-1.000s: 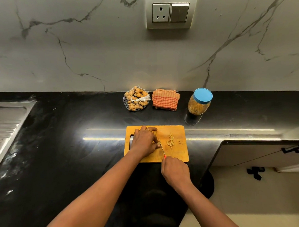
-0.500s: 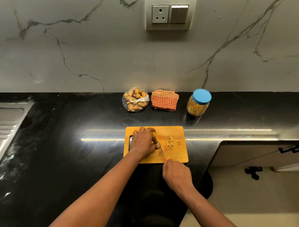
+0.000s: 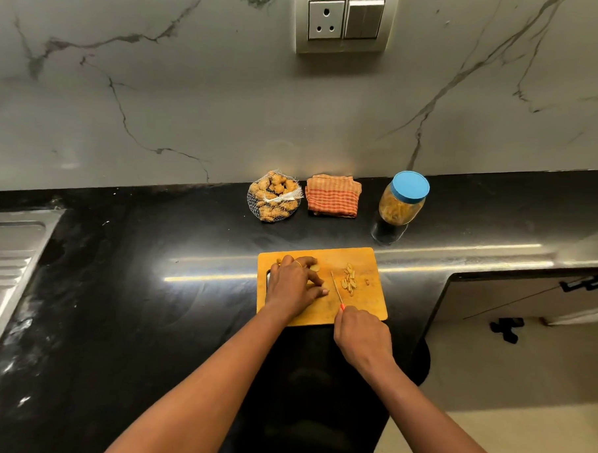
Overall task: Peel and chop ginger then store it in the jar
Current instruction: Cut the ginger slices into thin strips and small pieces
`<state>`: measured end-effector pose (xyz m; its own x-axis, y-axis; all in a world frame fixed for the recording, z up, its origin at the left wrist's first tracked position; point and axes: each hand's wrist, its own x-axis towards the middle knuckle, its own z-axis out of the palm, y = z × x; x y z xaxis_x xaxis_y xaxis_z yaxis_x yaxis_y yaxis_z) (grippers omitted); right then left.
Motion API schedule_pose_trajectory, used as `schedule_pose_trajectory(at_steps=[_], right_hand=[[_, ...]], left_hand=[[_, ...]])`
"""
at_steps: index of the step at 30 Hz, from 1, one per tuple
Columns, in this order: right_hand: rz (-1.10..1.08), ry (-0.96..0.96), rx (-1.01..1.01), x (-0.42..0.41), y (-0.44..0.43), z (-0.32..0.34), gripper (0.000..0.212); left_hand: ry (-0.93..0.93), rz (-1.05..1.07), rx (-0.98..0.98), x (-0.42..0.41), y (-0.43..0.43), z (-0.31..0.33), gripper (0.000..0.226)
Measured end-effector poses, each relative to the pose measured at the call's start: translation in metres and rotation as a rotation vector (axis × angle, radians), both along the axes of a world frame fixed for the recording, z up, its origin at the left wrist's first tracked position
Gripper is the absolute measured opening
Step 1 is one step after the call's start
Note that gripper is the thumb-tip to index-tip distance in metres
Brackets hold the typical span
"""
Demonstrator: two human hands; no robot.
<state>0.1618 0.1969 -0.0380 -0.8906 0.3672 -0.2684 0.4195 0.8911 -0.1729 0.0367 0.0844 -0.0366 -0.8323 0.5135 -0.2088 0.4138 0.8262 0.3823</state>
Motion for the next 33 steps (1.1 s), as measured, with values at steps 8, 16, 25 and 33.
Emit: schedule_pose_trajectory(at_steps=[8,16,25,33], right_hand=[[0.014,0.045,-0.018,0.005,-0.005,-0.005,0.041],[0.024,0.036,-0.01,0.003,-0.01,-0.006,0.041],[0.04,0.006,0.016,0.001,-0.009,-0.005,0.04],[0.074,-0.014,0.021,-0.006,-0.01,-0.001,0.037]], left_hand=[[-0.022,-0.018,0.034,-0.004,-0.003,-0.004,0.027],[-0.009,-0.016,0.037,-0.004,-0.002,-0.005,0.025],[-0.032,0.005,0.04,-0.002,0.0,-0.007,0.025],[-0.029,-0.007,0.047,-0.002,0.0,-0.005,0.025]])
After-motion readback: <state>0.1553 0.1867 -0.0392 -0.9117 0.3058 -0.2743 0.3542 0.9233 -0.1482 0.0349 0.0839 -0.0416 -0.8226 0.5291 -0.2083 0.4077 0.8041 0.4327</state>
